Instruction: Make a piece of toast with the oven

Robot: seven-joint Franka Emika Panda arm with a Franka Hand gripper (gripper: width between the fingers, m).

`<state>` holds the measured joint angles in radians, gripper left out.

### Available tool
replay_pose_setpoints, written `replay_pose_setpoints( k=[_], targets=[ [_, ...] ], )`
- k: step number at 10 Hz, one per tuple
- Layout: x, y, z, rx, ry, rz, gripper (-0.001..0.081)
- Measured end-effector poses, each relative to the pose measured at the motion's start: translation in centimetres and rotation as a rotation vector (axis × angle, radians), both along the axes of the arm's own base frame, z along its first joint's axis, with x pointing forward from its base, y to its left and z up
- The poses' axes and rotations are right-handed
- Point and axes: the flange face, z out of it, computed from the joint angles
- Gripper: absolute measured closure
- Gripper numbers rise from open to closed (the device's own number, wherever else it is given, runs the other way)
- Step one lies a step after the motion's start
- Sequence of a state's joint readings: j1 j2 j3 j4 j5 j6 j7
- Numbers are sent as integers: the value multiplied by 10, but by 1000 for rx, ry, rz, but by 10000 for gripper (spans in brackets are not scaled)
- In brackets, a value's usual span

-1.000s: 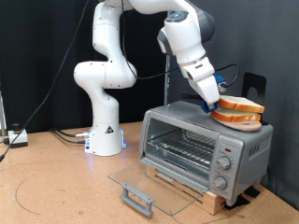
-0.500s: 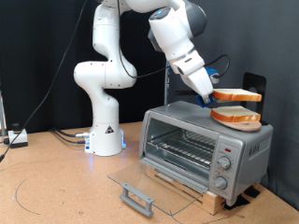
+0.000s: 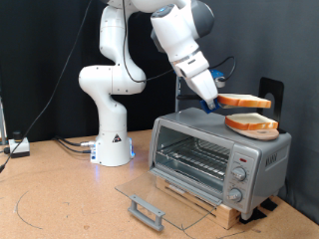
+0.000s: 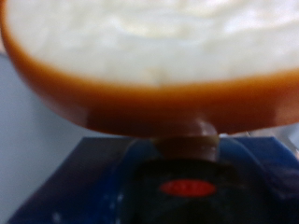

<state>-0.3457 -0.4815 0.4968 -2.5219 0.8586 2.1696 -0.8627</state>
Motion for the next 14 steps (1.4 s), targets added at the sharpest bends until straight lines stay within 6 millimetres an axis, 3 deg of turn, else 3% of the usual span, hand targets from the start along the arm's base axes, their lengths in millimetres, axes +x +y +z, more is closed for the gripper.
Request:
replay_pose_setpoints(
  k=[6,14],
  targets=[
    [-1,-104,2,-17,18,-86,413],
    [-36,-232,8,-18,45,-12,413]
  ],
)
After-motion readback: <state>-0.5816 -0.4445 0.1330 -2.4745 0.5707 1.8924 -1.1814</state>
